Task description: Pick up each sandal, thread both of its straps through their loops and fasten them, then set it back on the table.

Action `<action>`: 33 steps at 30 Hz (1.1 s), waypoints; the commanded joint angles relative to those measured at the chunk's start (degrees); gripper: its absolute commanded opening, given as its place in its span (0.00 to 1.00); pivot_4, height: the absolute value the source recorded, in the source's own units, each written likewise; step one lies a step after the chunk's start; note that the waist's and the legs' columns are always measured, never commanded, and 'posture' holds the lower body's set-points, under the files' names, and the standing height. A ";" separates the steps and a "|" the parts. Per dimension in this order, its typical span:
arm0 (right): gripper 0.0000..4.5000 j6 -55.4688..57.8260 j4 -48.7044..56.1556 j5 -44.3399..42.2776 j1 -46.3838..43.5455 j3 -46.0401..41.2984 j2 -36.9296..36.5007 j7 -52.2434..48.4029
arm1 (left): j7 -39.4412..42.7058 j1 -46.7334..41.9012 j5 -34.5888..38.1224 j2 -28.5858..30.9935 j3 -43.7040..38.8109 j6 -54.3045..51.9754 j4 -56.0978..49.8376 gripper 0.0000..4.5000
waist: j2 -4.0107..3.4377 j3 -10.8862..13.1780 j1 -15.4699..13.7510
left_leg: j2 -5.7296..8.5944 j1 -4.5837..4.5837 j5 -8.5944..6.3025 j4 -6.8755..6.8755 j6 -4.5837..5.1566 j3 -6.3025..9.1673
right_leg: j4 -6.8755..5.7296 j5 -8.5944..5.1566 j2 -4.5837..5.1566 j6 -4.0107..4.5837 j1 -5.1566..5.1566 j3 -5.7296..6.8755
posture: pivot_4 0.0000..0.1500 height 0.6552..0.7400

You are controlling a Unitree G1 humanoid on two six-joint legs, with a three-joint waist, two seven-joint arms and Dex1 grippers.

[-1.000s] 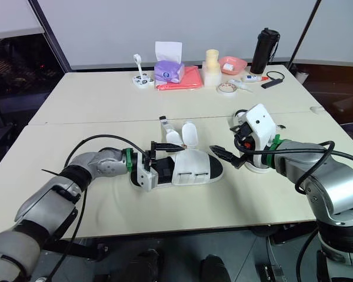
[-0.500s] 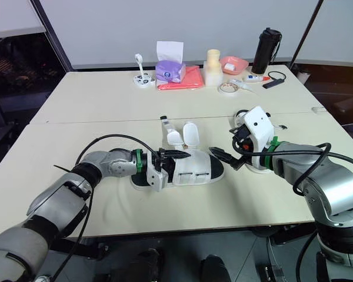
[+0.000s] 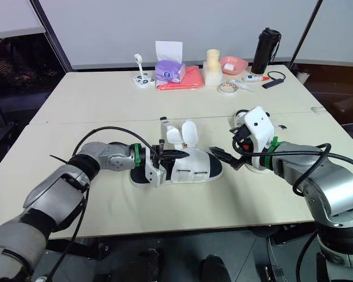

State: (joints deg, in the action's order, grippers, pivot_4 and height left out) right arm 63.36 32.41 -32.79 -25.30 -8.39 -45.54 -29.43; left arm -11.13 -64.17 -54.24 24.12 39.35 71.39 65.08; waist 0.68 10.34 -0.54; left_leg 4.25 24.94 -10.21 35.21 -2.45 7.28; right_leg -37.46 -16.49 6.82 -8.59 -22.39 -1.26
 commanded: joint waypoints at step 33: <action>1.00 -1.29 1.93 -0.21 -0.41 -0.12 0.66 0.87 | 9.96 0.30 10.16 7.13 -0.37 8.35 7.53 0.99 | 0.03 0.02 1.21 | -0.02 0.09 0.00 -0.05 0.00 -0.01 | 0.00 0.00 0.00 0.00 -0.13 0.00 | 1.00 1.00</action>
State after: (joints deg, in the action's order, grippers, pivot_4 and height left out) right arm 63.32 33.48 -32.82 -24.80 -8.03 -45.18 -28.54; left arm -3.88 -64.49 -46.23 29.99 40.45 79.05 71.93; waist 0.72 10.36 0.67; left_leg 4.23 25.03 -10.21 35.16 -2.45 7.28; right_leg -37.46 -16.49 6.81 -8.59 -22.52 -1.26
